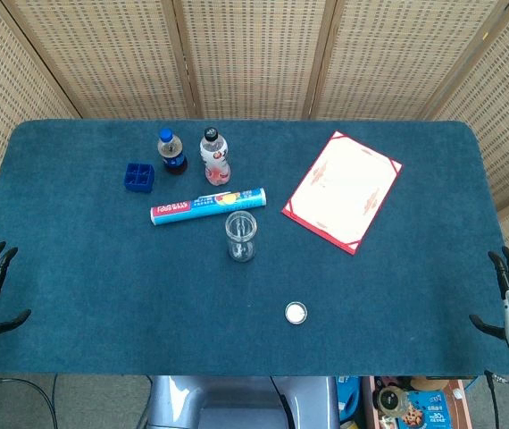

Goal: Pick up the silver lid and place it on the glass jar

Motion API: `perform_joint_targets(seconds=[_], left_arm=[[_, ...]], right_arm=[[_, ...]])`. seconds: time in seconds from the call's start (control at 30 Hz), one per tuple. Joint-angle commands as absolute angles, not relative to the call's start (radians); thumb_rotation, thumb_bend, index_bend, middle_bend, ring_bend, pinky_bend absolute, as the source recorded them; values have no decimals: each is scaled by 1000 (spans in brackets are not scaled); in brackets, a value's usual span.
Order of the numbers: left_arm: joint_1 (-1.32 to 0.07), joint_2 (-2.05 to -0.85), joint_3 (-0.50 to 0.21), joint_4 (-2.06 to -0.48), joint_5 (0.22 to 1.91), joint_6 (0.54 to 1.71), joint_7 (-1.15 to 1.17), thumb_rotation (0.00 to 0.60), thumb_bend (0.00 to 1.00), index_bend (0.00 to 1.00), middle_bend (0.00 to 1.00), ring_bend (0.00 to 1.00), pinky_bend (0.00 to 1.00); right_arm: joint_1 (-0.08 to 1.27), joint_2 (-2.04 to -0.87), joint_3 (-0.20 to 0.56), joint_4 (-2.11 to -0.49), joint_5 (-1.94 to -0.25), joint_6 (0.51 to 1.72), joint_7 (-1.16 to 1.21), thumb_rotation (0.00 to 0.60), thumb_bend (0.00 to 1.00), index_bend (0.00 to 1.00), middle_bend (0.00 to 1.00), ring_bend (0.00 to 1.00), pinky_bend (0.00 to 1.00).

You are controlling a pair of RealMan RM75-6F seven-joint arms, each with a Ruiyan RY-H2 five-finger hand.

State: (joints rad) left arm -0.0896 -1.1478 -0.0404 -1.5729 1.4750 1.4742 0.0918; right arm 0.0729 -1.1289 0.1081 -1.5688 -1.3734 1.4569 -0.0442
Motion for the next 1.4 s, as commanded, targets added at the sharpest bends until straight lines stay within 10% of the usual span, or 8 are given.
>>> perform_joint_targets(seconds=[0.03,1.03,1.4], left_arm=[[-89,-1148,-40,-1573,1476,1476,93,600,179,0,0,0,0],[-86,-1144,-38,-1585,1485,1484,98,600,179,0,0,0,0],[-86,-1140,-41,-1586,1478,1481,86,600,179,0,0,0,0]], right_arm=[[73,-1130,107,-1569,-1377,1459,-49,600,24,0,0,0,0],[76,-1140,85,-1590,-1440,1469,-66,600,24,2,0,0,0],[97,-1210,54,-1569,-1607,1529,-28,600,24,198,1,0,116]])
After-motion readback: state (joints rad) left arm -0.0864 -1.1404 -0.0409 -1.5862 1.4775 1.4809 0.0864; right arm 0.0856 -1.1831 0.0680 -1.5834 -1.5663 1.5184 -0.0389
